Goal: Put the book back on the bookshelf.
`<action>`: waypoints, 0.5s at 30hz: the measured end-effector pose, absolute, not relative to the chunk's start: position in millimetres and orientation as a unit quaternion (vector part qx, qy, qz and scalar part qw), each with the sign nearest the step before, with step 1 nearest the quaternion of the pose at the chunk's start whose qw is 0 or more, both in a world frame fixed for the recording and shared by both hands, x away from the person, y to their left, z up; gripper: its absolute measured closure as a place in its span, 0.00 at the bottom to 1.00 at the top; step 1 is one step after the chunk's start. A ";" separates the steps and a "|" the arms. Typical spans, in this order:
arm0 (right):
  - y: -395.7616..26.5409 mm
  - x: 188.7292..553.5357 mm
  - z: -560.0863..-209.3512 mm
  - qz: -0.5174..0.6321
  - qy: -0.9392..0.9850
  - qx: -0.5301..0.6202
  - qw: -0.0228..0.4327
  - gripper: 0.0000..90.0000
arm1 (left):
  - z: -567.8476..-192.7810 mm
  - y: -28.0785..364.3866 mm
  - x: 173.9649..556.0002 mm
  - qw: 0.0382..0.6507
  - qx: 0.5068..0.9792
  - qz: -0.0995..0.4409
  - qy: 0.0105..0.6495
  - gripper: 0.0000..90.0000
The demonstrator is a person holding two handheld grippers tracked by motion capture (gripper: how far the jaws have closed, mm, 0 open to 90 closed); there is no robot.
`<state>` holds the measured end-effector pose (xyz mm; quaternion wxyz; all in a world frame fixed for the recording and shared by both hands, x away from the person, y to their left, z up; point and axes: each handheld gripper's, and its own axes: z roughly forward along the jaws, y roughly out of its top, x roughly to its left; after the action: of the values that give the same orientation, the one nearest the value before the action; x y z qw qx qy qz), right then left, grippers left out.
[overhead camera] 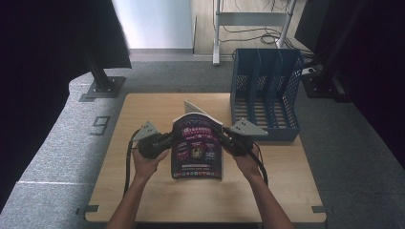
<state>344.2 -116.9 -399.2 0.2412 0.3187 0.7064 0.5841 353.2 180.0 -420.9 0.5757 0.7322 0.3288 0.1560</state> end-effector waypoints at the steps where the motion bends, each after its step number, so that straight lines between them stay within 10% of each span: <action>1: -116.2 344.4 -399.0 0.583 0.707 0.317 0.244 0.89 | -421.1 179.9 355.3 0.575 0.732 0.157 0.329 0.95; 15: -120.1 341.6 -401.3 0.591 0.701 0.305 0.258 0.90 | -418.3 179.3 355.4 0.588 0.726 0.155 0.321 0.94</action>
<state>341.6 -120.1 -401.3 0.2584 0.3046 0.7008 0.5910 355.4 179.3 -418.3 0.5877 0.7265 0.3207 0.1551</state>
